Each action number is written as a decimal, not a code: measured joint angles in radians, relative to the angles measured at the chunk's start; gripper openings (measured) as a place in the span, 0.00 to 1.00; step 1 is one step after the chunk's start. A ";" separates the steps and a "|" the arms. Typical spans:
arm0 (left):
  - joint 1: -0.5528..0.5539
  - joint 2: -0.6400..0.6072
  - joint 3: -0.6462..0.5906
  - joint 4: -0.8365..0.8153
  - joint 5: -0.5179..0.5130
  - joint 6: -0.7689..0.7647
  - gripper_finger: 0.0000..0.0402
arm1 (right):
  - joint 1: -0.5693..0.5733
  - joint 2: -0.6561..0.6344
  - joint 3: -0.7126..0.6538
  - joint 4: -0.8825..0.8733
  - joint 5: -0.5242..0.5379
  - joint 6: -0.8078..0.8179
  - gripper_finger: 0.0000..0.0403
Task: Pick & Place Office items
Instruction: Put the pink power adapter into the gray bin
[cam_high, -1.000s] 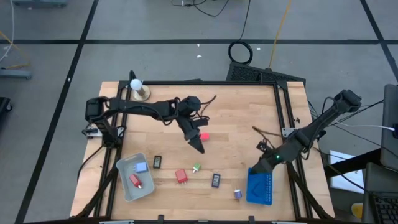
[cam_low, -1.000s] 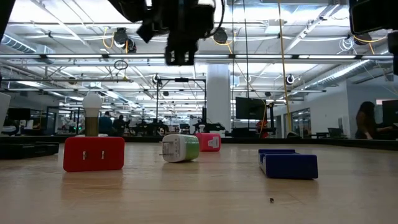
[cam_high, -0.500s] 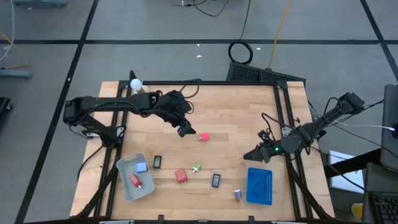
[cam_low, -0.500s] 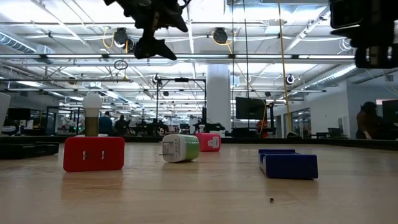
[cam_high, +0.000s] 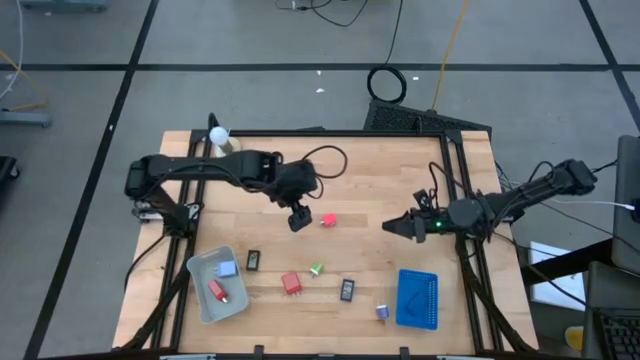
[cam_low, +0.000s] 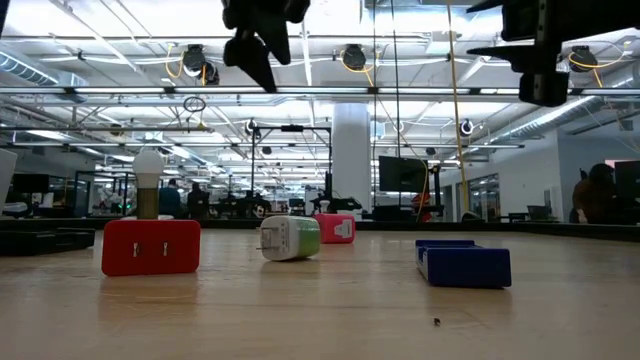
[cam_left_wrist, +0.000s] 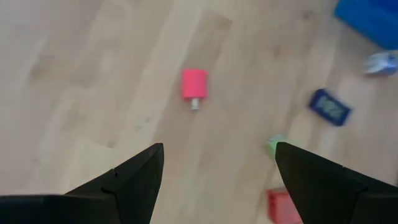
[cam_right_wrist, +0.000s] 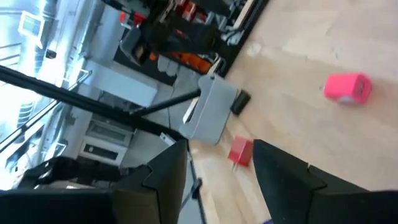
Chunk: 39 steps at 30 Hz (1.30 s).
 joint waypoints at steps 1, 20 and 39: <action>0.000 0.016 0.027 -0.032 -0.019 0.010 0.78 | -0.010 0.000 0.000 0.002 0.000 -0.009 0.43; -0.027 0.223 0.322 -0.280 -0.162 0.066 0.78 | -0.098 -0.016 0.000 0.048 -0.006 -0.445 0.43; -0.002 0.330 0.322 -0.168 -0.007 -0.018 0.78 | -0.099 -0.269 0.000 -0.108 0.077 -1.124 0.43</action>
